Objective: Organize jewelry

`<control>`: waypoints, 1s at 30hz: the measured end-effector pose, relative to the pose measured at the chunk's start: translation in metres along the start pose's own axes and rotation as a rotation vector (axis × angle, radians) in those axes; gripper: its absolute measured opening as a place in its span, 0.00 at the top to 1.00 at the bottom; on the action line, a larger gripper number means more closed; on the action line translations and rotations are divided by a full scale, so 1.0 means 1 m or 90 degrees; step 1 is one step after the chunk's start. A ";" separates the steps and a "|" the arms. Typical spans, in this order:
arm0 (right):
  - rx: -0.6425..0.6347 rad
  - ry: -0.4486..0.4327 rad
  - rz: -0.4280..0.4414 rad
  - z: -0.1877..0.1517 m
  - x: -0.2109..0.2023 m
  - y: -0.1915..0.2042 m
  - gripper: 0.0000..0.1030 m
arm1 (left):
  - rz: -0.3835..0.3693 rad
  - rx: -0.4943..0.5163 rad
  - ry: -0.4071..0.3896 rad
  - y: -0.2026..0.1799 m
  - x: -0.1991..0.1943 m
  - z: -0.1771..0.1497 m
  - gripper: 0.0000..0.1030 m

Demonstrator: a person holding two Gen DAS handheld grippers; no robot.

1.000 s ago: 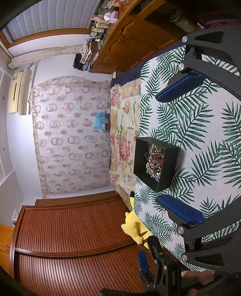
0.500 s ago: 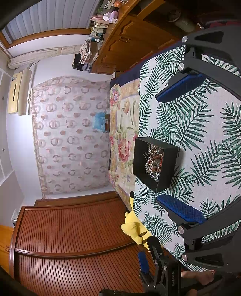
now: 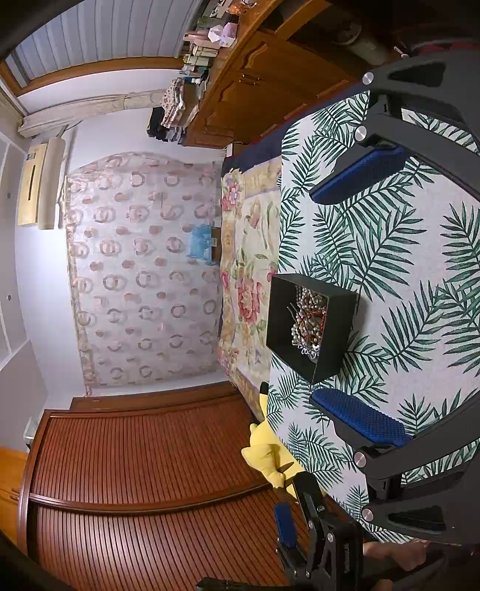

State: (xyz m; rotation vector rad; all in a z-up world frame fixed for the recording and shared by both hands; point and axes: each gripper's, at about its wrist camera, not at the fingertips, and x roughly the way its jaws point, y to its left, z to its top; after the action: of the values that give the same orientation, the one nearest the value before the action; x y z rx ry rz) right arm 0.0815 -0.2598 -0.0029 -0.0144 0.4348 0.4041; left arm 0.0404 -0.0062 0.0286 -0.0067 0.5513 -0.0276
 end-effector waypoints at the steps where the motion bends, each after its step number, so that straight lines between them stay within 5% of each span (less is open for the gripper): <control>1: 0.000 0.000 -0.001 0.000 0.000 0.000 0.03 | 0.001 0.000 0.000 0.000 0.000 0.000 0.08; 30: 0.001 -0.001 -0.001 0.000 -0.001 0.000 0.03 | 0.002 -0.003 -0.002 0.000 -0.001 -0.002 0.08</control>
State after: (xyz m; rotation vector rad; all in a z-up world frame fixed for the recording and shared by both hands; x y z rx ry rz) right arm 0.0809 -0.2597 -0.0026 -0.0120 0.4335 0.4026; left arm 0.0389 -0.0066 0.0274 -0.0110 0.5485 -0.0238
